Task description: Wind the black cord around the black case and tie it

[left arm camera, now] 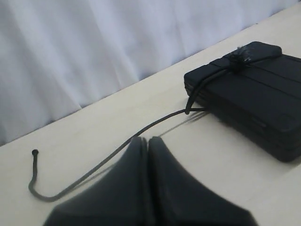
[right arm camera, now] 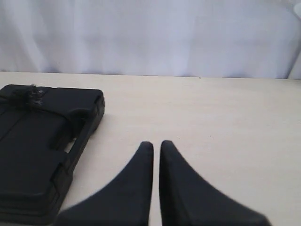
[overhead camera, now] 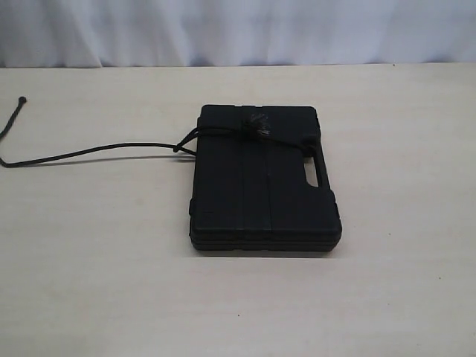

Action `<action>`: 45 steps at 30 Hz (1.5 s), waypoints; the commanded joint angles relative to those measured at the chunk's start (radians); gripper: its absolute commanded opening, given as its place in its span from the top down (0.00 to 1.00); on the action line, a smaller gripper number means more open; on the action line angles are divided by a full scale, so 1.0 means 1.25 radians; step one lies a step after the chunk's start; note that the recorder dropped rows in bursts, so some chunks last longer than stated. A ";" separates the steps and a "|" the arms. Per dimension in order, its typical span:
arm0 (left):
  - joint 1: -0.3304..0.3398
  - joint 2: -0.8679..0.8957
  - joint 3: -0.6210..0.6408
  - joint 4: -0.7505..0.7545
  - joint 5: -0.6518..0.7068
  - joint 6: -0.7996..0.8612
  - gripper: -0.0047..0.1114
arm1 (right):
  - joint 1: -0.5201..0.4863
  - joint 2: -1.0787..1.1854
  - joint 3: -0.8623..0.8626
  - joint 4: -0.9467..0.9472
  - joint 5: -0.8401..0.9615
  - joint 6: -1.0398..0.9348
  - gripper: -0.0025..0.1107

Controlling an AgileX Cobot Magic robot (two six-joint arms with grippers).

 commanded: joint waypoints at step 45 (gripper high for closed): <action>0.260 -0.003 0.002 -0.046 -0.015 0.001 0.96 | -0.021 -0.004 0.001 0.004 -0.009 -0.004 0.94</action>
